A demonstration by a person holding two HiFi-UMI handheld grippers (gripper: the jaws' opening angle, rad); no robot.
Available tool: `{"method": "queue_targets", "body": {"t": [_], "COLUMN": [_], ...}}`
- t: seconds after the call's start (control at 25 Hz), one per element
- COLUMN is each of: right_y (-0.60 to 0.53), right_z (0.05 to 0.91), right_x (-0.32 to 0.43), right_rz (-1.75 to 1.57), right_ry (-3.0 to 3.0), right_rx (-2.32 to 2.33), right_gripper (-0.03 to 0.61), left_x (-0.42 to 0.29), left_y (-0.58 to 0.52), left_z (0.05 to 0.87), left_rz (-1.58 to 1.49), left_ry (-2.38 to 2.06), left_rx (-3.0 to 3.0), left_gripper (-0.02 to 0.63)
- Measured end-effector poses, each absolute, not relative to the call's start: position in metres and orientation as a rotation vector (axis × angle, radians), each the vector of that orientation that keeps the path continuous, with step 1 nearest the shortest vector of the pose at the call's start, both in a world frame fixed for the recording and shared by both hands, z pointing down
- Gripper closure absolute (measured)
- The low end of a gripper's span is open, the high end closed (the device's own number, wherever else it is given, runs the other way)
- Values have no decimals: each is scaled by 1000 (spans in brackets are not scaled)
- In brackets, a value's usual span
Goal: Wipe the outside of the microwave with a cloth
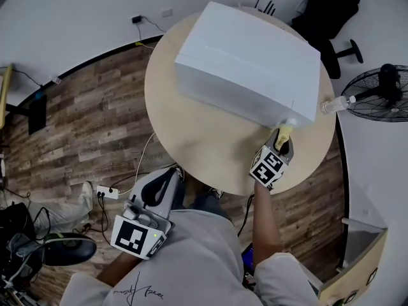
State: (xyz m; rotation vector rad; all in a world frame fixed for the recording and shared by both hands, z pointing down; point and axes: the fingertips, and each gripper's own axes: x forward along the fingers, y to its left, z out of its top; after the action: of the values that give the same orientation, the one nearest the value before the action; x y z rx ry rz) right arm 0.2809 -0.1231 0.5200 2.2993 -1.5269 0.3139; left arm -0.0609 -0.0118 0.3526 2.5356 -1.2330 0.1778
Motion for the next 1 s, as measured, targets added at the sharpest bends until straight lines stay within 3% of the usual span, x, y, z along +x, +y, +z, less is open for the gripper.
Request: {"method": "queue_targets", "body": {"t": [1.0], "right_y": [-161], "right_z": [517], "right_x": [205], "right_rz": [271], "right_ry": [-1455], "right_rx": [2402], "right_gripper": [448], "left_x": [-127], "left_y": [-45], "left_z": [359], "left_rz": [175], "left_ry": [-1242], "left_rx": [2514], "left_gripper": [614]}}
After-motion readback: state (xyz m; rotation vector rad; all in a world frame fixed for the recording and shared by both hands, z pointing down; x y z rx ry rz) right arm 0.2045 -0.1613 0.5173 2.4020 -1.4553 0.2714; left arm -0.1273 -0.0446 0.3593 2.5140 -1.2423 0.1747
